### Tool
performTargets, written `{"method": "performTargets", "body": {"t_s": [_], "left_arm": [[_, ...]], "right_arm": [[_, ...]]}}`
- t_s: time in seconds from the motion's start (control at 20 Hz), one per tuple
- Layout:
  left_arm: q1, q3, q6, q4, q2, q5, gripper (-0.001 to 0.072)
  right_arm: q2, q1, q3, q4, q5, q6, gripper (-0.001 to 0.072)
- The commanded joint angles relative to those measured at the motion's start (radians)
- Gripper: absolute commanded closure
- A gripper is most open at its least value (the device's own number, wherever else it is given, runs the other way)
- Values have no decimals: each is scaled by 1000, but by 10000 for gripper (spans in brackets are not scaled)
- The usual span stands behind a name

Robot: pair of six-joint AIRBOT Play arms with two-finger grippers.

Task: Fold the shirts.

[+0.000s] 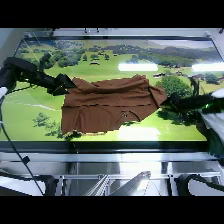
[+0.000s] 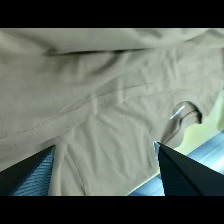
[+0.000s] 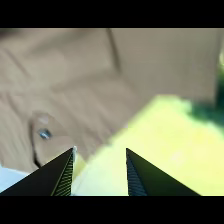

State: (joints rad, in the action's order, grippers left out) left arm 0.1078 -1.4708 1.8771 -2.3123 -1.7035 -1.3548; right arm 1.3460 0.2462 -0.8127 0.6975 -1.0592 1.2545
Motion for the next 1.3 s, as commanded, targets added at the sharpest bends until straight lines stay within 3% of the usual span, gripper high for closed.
{"method": "performTargets", "body": {"t_s": [0.0,0.4,0.65,0.7,0.8,0.85,0.9,1.0,1.15,1.25], "left_arm": [[-43,-50,-8,14,-103,-5,2],[-275,-473,-94,16,-408,-35,2],[-334,-586,-136,51,-534,-79,5],[-334,-570,-143,93,-533,-71,44],[-333,-557,-159,202,-533,-91,310],[-333,-560,-159,253,-532,-114,600],[-333,-570,-163,279,-532,-127,710],[-325,-586,-196,278,-522,-130,709],[-283,-533,-212,280,-439,-170,708],[-226,-417,-222,279,-343,-220,706]], "right_arm": [[-71,-29,211,-55,130,25,349],[26,-227,220,-233,356,18,349],[70,-235,219,-451,356,-137,350],[70,-235,219,-499,354,-172,350],[70,-236,219,-579,352,-230,356],[70,-236,219,-603,345,-254,541],[70,-236,219,-626,344,-280,632],[69,-235,212,-674,345,-327,696],[71,-184,144,-650,356,-345,698],[97,-83,42,-568,335,-296,698]]}}
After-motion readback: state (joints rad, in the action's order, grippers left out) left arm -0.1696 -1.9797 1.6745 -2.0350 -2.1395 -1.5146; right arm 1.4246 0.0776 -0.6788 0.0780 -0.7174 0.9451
